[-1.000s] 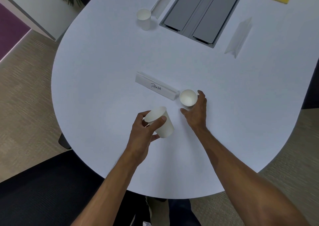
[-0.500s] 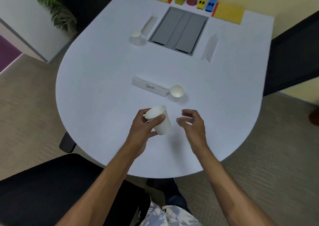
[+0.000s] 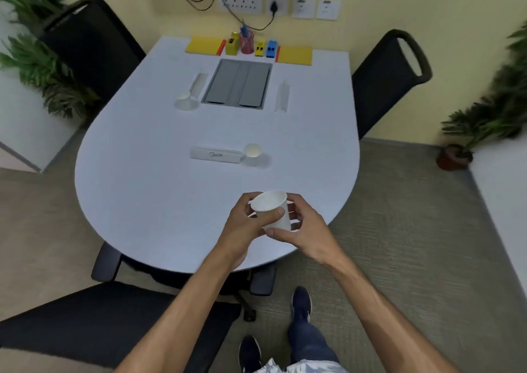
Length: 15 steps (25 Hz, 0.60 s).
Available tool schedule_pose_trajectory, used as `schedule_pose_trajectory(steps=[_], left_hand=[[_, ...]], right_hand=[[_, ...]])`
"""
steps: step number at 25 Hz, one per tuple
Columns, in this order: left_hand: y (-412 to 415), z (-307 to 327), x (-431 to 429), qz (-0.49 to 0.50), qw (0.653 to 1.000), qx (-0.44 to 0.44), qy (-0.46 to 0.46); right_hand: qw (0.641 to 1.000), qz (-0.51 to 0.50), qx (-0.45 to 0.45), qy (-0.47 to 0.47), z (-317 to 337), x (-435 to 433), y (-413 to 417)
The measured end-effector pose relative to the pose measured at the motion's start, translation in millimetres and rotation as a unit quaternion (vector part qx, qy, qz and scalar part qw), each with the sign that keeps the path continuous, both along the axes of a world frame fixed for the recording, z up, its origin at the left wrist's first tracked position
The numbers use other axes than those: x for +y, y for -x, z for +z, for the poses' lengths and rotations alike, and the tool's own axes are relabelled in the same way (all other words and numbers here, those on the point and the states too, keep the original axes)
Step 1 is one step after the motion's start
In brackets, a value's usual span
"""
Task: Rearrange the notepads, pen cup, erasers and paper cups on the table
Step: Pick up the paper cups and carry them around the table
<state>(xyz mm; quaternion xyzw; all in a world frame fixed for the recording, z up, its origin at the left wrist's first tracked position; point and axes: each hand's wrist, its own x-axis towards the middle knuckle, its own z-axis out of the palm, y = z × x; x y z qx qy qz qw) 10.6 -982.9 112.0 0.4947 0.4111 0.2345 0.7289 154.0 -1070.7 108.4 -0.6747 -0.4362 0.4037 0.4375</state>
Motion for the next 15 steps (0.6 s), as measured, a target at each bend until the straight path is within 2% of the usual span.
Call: schedule_pose_trajectory(steps=[5, 10, 12, 15], left_hand=[[-45.5, 10.6, -39.1, -0.08, 0.995, 0.031, -0.057], [-129.7, 26.1, -80.0, -0.143, 0.98, 0.063, -0.126], [-170.2, 29.0, -97.7, -0.174, 0.963, 0.102, -0.181], [-232.2, 26.6, -126.4, -0.217, 0.914, 0.17, -0.299]], right_hand=[[0.997, -0.066, 0.004, -0.033, 5.5, -55.1, -39.4], [0.987, -0.156, 0.006, -0.039, 4.3, -119.0, -133.5], [0.983, -0.18, 0.003, -0.042, 4.5, -144.3, -177.9], [0.979, -0.2, -0.004, -0.042, 6.5, -183.7, -243.4]])
